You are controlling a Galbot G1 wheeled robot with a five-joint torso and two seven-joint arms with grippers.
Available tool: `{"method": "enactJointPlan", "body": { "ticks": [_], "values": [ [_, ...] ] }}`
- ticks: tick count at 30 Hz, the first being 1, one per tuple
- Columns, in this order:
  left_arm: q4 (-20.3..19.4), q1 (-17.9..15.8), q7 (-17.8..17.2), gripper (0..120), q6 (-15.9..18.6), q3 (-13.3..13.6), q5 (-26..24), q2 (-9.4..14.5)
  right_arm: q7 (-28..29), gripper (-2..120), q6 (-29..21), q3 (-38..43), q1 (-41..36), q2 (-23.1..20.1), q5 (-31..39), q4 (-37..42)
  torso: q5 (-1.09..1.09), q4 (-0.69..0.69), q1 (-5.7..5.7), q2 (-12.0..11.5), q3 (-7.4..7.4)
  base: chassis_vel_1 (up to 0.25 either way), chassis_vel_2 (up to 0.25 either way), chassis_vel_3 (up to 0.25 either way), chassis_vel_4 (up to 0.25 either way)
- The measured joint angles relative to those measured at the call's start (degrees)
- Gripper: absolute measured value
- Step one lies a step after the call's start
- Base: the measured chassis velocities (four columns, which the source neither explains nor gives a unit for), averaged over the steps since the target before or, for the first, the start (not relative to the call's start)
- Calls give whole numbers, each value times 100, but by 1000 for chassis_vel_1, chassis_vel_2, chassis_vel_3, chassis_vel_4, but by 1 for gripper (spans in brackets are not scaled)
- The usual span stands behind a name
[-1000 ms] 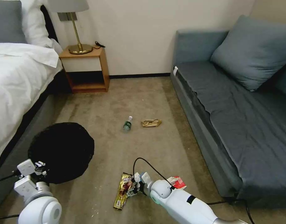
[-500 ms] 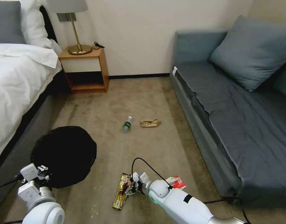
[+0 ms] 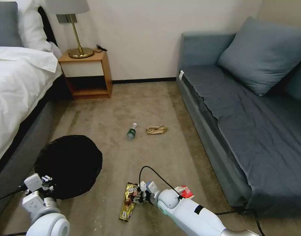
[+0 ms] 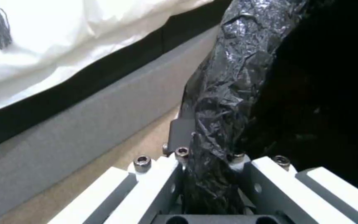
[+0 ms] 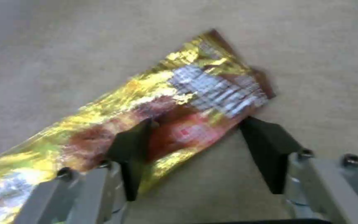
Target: Pick up the trash bin, then pick up the garbage on the floor and place it into the trash bin.
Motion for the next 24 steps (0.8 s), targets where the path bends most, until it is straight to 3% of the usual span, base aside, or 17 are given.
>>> {"method": "enactJointPlan", "body": {
  "ticks": [7,17,24],
  "values": [
    [69,-10,-5,1,-52,-3,10,16,-36,39,-24,4,-22,-6,2,155,-7,3,0,-1,1,0,0,0,0],
    [130,-77,0,1,-76,9,9,59,-41,2,28,103,26,-31,-5,314,-9,-4,0,-1,-1,0,0,0,0],
    [152,-93,1,1,-81,27,6,68,-79,0,55,119,33,-33,-21,373,-10,-4,0,-1,-1,0,0,0,0]
  ]
}}
